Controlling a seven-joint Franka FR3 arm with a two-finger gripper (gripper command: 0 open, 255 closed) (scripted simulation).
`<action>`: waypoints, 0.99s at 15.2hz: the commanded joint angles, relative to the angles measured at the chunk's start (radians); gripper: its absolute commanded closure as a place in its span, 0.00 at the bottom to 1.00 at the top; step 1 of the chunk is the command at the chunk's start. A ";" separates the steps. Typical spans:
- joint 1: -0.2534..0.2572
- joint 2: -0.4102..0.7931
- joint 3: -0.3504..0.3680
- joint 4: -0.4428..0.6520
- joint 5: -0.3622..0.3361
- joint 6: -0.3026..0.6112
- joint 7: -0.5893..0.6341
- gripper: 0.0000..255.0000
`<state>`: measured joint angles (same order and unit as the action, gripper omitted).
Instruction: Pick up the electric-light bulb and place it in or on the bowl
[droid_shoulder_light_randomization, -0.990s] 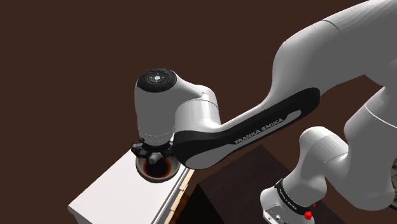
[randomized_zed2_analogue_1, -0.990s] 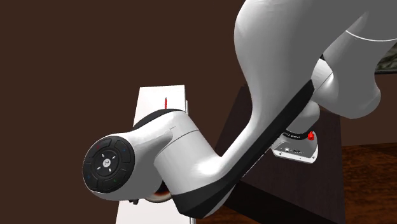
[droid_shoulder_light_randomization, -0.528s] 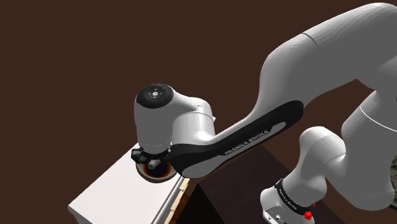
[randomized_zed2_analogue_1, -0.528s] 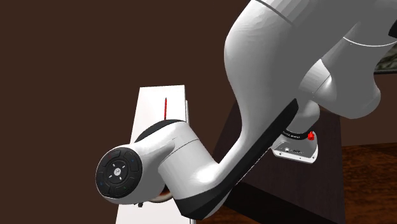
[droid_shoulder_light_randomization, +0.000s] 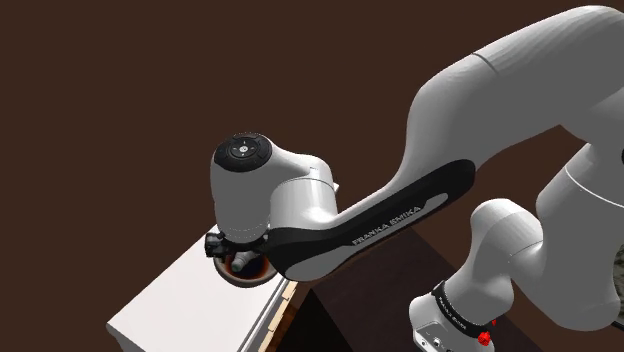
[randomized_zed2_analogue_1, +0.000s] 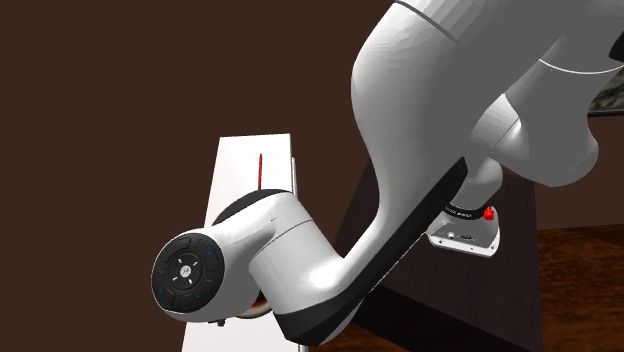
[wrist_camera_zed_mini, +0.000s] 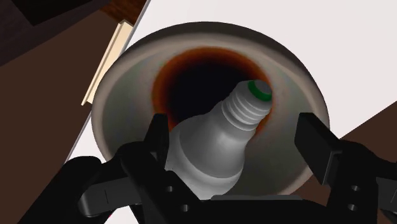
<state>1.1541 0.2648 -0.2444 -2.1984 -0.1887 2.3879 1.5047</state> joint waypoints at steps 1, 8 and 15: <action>0.000 0.000 0.000 0.000 0.000 0.000 0.000 0.00; 0.017 -0.082 0.004 0.036 -0.005 -0.120 0.005 0.00; 0.017 -0.082 0.004 0.036 -0.005 -0.120 0.005 0.00</action>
<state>1.1710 0.1828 -0.2403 -2.1621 -0.1933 2.2684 1.5094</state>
